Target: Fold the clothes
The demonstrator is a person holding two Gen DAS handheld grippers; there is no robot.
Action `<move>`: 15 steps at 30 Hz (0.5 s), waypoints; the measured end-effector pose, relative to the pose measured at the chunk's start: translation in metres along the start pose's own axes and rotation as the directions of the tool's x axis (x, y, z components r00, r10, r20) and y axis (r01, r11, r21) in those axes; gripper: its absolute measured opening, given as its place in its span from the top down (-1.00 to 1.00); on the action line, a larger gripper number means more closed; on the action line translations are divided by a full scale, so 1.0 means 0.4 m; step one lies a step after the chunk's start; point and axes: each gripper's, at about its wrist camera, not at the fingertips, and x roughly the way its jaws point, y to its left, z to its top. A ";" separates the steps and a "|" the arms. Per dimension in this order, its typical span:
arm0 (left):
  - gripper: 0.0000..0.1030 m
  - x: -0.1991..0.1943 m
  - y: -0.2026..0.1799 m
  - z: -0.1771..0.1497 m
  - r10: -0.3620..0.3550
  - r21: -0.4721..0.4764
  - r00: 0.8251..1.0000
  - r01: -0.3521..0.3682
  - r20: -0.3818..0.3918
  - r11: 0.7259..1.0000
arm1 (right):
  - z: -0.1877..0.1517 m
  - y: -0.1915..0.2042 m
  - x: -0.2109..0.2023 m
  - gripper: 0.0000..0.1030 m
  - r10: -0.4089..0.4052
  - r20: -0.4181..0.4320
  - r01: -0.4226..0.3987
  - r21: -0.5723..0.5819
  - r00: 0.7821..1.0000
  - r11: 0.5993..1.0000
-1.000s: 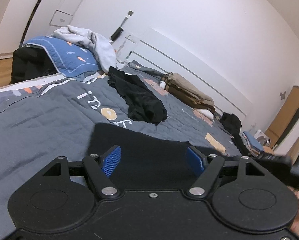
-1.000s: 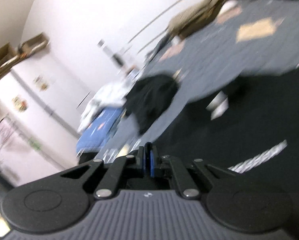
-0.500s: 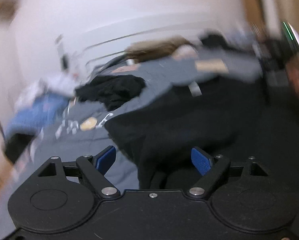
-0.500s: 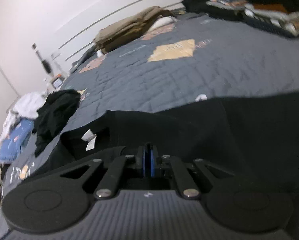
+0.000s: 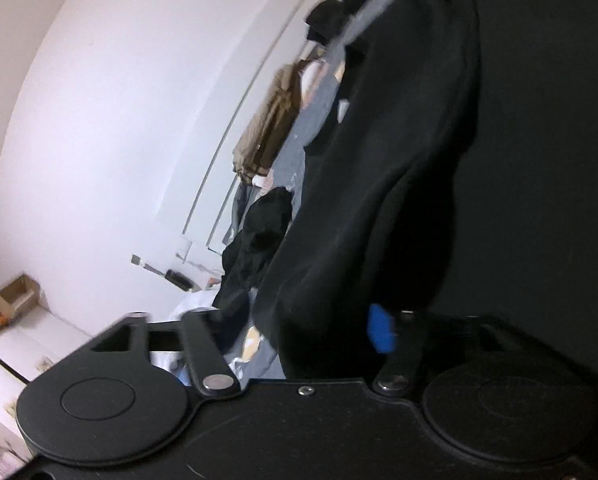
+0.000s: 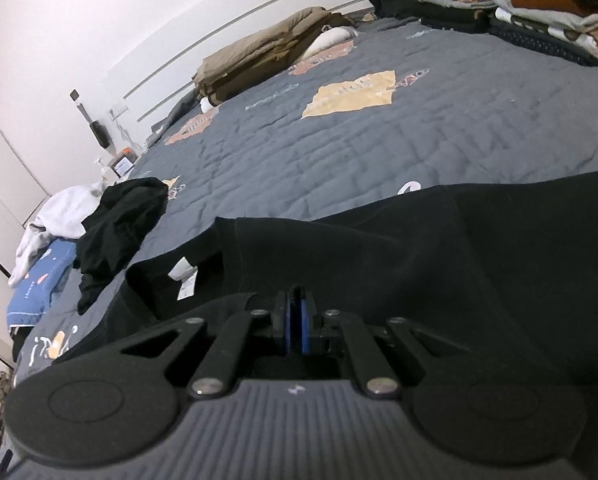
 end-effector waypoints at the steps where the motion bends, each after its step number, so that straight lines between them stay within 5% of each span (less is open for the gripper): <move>1: 0.02 -0.002 0.008 -0.016 -0.011 0.008 1.000 0.011 -0.012 1.000 | -0.002 0.000 0.003 0.91 -0.003 -0.002 0.003 0.001 1.000 1.000; 9: 0.13 -0.059 0.099 -0.100 -0.184 -0.078 0.974 0.175 -0.135 0.982 | -0.038 0.015 0.043 0.91 -0.035 -0.052 0.034 -0.034 0.998 0.999; 15: 0.08 -0.109 0.106 -0.062 -0.132 -0.085 0.991 0.131 -0.014 0.988 | -0.031 0.011 0.022 0.83 -0.026 -0.113 0.018 -0.070 0.993 0.997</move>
